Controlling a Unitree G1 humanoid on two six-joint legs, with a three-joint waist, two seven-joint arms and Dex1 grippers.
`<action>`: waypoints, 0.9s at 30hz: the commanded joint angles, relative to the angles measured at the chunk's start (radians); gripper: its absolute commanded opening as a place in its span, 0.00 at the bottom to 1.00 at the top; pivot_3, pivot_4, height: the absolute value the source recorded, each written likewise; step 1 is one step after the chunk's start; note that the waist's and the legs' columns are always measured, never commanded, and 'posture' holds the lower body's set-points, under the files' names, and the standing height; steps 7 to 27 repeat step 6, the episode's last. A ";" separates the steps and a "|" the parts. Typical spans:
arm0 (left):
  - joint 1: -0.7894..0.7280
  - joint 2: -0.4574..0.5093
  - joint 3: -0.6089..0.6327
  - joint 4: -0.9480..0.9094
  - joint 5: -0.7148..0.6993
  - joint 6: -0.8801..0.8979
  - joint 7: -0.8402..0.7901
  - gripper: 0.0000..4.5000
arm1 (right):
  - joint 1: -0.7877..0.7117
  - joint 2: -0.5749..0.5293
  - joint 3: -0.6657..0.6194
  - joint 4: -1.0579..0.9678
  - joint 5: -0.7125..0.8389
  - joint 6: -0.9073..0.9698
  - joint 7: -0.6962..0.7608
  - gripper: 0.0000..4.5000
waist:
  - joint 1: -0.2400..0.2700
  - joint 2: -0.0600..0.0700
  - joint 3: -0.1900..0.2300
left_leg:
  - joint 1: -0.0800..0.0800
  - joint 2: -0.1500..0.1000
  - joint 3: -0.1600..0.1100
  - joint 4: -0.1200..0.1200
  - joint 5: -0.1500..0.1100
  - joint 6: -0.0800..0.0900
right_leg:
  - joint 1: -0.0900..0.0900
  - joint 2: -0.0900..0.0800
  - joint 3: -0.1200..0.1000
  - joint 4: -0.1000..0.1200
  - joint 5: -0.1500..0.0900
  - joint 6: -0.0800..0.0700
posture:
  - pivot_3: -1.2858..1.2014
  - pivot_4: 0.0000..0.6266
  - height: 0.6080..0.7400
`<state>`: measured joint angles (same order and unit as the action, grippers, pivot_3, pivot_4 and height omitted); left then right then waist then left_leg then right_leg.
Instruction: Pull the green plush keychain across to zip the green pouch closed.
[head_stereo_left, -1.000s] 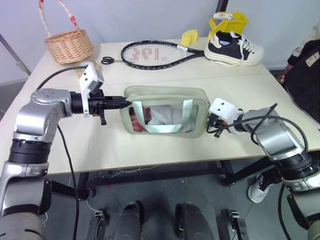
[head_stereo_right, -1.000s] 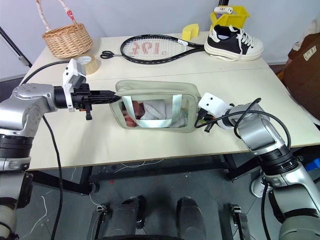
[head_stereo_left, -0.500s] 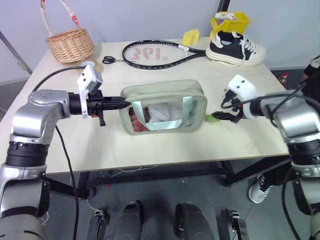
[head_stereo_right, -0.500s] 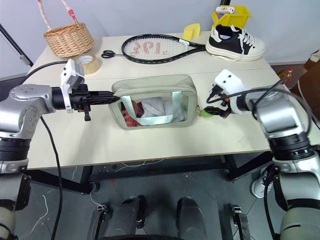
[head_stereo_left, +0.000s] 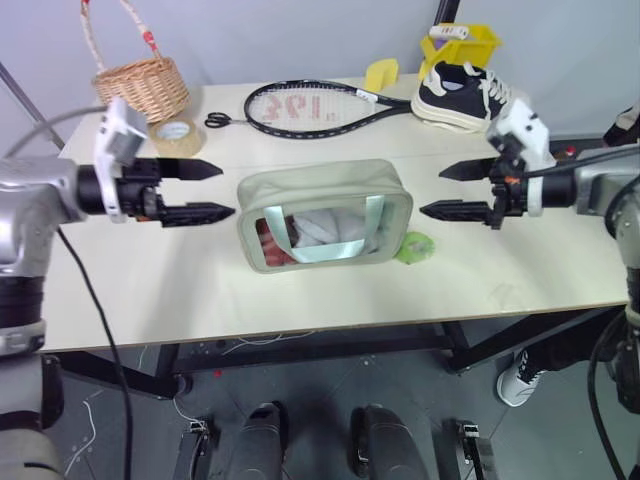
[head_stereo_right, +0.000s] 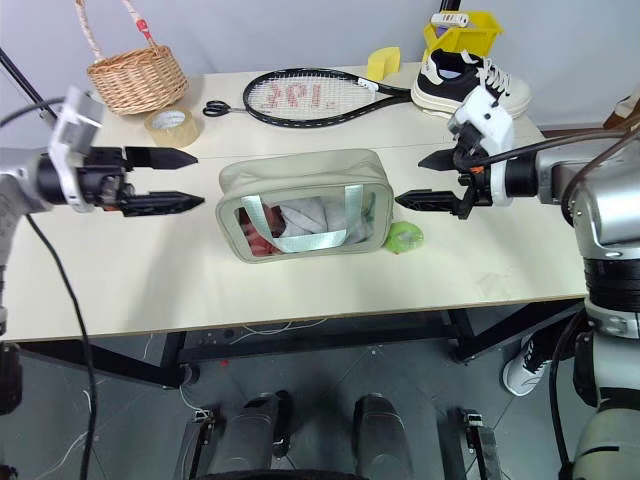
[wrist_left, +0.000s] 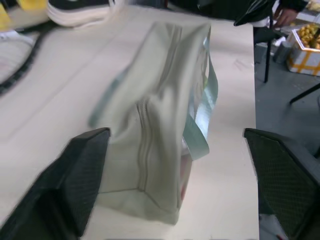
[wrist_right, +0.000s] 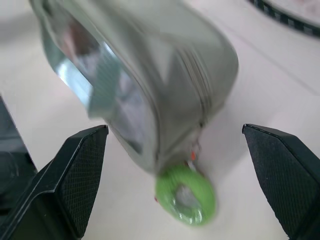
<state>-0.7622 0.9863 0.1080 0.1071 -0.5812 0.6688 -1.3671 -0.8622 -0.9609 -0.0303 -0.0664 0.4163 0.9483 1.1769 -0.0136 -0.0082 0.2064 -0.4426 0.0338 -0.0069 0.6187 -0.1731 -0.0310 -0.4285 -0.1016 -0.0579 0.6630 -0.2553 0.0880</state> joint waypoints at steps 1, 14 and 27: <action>0.039 0.061 0.062 -0.053 -0.042 0.021 -0.047 0.99 | 0.024 -0.049 -0.088 -0.084 0.062 -0.055 0.043 1.00 | 0.003 0.000 0.000 | 0.000 0.000 0.000 0.000 0.000 0.000 | 0.000 0.000 0.000 0.000 0.000 0.000 | 0.52 0.24 0.98; 0.083 0.081 0.082 -0.084 -0.069 0.044 -0.051 0.99 | 0.068 -0.075 -0.108 -0.107 0.094 -0.065 0.044 1.00 | 0.002 0.000 0.000 | 0.000 0.000 0.000 0.001 0.000 0.000 | 0.000 0.000 0.000 0.000 0.000 -0.001 | 0.52 0.24 0.98; 0.083 0.081 0.082 -0.084 -0.069 0.044 -0.051 0.99 | 0.068 -0.075 -0.108 -0.107 0.094 -0.065 0.044 1.00 | 0.002 0.000 0.000 | 0.000 0.000 0.000 0.001 0.000 0.000 | 0.000 0.000 0.000 0.000 0.000 -0.001 | 0.52 0.24 0.98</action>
